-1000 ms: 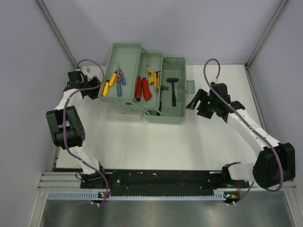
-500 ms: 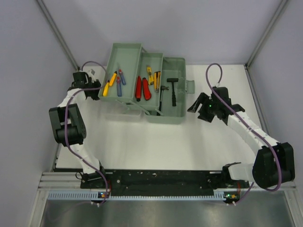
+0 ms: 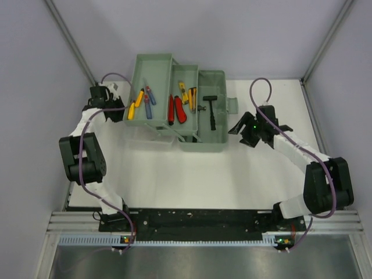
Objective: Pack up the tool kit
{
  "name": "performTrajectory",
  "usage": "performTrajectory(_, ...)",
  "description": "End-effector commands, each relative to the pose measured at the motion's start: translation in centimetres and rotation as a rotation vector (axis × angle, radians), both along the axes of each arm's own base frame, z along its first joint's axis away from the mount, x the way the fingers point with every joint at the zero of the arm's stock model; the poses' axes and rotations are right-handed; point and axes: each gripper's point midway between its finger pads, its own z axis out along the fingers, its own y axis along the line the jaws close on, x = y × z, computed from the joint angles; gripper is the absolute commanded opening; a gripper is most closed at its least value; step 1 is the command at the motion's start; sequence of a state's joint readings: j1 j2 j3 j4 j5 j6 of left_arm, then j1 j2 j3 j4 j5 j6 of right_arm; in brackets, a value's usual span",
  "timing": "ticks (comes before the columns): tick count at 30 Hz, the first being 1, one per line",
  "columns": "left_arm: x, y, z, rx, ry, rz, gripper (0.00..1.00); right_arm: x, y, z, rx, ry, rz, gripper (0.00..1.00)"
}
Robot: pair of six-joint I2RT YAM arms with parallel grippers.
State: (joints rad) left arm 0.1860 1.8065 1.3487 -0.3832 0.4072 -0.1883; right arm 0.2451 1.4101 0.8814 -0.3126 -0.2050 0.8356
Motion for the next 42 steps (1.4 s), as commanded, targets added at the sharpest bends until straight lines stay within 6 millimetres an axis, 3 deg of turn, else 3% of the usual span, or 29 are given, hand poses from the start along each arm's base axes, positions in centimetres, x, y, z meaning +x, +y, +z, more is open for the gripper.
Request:
performTrajectory(1, 1.2, 0.7, 10.1, 0.022, -0.233, 0.050, 0.00, 2.8, 0.0, -0.3, -0.015, -0.036, -0.027, 0.68)
performTrajectory(9, 0.8, 0.4, 15.0, 0.033, -0.324, 0.037, 0.00, 5.5, 1.5, 1.2, 0.024, -0.102, 0.023, 0.66)
performTrajectory(16, 0.3, -0.2, 19.6, 0.118, -0.412, 0.058, 0.00, 5.0, 1.1, 0.6, 0.013, -0.046, -0.023, 0.59)
performTrajectory(24, -0.5, -1.5, 24.3, 0.225, -0.513, 0.098, 0.00, 4.6, 3.1, 0.0, 0.040, -0.019, 0.018, 0.52)
performTrajectory(31, -1.6, -3.2, 27.7, 0.222, -0.590, 0.083, 0.00, 4.0, 5.3, -0.3, 0.047, -0.008, 0.057, 0.49)
performTrajectory(33, -2.0, -5.2, 28.6, 0.210, -0.615, 0.045, 0.00, 3.9, 6.1, -0.3, 0.049, -0.005, 0.067, 0.48)
performTrajectory(42, -3.7, -8.4, 31.4, 0.209, -0.689, -0.002, 0.00, 2.5, 9.7, -0.8, 0.074, 0.025, 0.110, 0.45)
